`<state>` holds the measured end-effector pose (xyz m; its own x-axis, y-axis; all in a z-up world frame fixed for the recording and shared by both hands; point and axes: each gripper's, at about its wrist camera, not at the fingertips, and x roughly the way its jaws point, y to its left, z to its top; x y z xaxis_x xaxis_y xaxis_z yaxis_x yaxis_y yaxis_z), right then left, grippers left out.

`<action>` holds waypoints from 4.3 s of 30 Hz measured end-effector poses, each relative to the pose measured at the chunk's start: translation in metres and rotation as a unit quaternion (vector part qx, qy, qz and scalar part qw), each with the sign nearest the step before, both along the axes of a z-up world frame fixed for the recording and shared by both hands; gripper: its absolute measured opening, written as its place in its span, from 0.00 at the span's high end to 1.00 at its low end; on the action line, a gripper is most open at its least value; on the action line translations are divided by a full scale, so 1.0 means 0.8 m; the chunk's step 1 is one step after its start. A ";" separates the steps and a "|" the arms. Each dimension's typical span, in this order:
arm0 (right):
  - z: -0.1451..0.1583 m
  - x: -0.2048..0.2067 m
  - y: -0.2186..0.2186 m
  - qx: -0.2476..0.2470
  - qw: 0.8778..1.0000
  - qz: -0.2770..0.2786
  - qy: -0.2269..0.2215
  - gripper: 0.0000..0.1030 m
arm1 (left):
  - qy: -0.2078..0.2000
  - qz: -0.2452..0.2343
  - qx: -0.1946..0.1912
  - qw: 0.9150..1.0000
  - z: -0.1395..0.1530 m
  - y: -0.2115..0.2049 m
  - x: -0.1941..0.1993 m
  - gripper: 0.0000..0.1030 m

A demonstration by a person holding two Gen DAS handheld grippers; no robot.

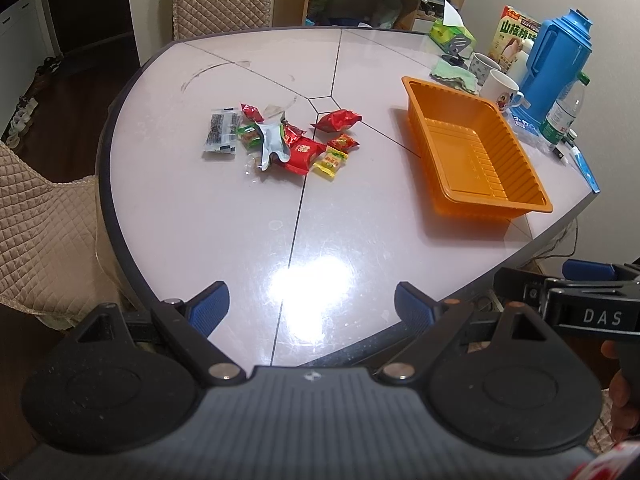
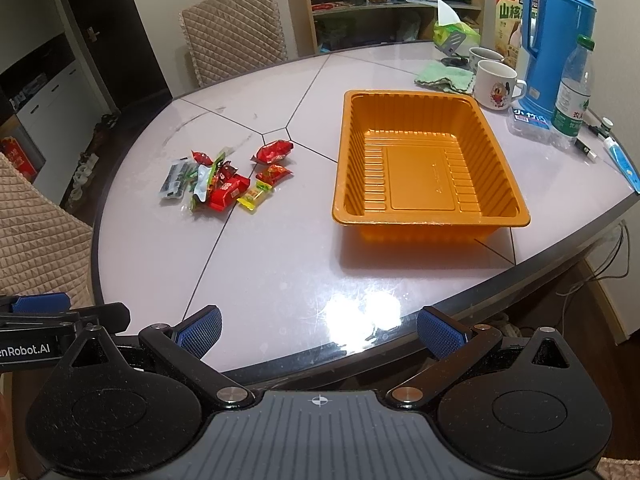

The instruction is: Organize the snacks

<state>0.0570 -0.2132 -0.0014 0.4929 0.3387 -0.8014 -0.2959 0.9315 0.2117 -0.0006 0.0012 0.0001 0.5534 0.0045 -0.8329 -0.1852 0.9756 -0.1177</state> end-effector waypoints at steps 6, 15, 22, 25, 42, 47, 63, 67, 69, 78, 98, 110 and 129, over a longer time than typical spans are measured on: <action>-0.001 -0.004 0.001 0.002 1.000 0.007 -0.004 0.00 | -0.001 0.006 0.001 1.000 0.005 0.002 -0.002 0.14; -0.003 -0.001 0.001 0.003 1.000 0.010 -0.005 0.00 | 0.000 0.009 0.001 1.000 0.004 0.001 0.000 0.14; -0.003 0.000 0.001 0.003 1.000 0.010 -0.005 0.00 | 0.000 0.009 0.002 1.000 0.003 0.001 0.000 0.14; -0.003 0.000 0.001 0.003 1.000 0.010 -0.005 0.00 | 0.000 0.009 0.002 1.000 0.003 0.001 0.000 0.14; -0.008 0.019 0.005 0.004 1.000 0.019 -0.002 0.00 | 0.004 0.018 0.000 1.000 -0.002 0.003 0.016 0.14; -0.010 0.025 0.004 0.005 1.000 0.023 -0.001 0.00 | 0.006 0.022 0.001 1.000 -0.003 0.001 0.019 0.14; -0.010 0.063 -0.006 0.045 0.997 0.065 -0.025 0.00 | 0.012 0.069 -0.005 0.998 -0.008 -0.004 0.046 0.14; -0.009 0.076 -0.016 0.075 0.993 0.073 -0.047 0.00 | 0.006 0.092 0.002 0.996 -0.007 -0.002 0.053 0.14; -0.009 0.084 -0.021 0.088 0.992 0.078 -0.052 0.00 | 0.004 0.105 0.004 0.994 -0.006 0.000 0.057 0.14; -0.022 0.122 -0.007 0.103 0.986 0.122 -0.042 0.00 | -0.009 0.141 0.026 0.990 -0.007 0.017 0.067 0.14; -0.056 0.207 0.086 0.111 0.991 0.072 -0.021 0.24 | -0.021 0.051 0.005 0.998 -0.057 0.089 0.195 0.38; -0.092 0.253 0.119 0.098 0.995 0.030 0.018 0.39 | -0.006 0.017 -0.016 1.000 -0.101 0.112 0.272 0.49; -0.116 0.282 0.138 0.085 0.995 0.022 0.049 0.39 | 0.024 0.002 -0.032 0.999 -0.137 0.126 0.314 0.65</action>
